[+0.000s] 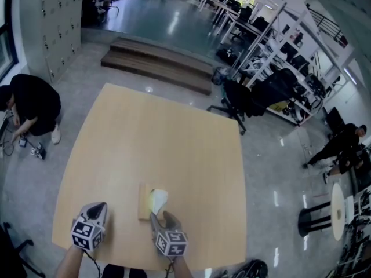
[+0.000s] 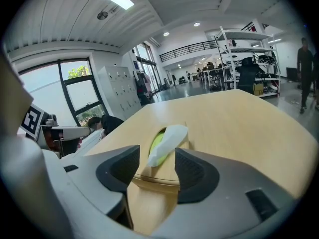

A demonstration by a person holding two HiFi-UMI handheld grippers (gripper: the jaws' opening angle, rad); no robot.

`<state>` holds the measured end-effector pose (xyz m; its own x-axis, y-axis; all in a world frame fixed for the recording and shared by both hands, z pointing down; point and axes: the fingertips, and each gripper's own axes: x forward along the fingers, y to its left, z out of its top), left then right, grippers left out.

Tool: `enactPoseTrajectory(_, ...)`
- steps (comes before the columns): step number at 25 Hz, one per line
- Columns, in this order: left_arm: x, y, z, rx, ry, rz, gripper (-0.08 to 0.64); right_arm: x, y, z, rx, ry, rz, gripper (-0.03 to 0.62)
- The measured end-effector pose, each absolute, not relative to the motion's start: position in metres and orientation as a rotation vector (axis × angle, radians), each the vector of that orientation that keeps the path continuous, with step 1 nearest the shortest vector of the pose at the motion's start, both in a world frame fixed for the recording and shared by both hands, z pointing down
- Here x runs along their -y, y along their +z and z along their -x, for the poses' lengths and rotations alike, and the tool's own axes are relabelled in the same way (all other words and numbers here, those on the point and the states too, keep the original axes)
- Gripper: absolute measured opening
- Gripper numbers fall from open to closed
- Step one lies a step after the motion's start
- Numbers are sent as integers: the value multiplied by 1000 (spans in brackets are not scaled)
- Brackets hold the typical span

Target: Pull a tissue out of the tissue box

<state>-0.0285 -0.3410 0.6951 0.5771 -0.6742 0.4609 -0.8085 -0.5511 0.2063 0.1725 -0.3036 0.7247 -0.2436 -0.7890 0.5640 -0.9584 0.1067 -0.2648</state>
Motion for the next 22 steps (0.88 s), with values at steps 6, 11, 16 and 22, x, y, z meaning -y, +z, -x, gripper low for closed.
enactPoseTrajectory(6, 346, 699, 29, 1200, 467, -2408, 8, 307, 729, -178, 2066, 830, -1734, 204)
enactPoseTrajectory(11, 347, 700, 30, 1198, 461, -2405, 8, 308, 732, -183, 2015, 800, -1759, 114)
enactPoseTrajectory(16, 349, 701, 31, 1199, 461, -2402, 8, 307, 735, -184, 1989, 804, -1758, 37)
enactPoseTrajectory(22, 350, 699, 34, 1202, 459, -2402, 8, 307, 733, -181, 2010, 830, -1750, 12)
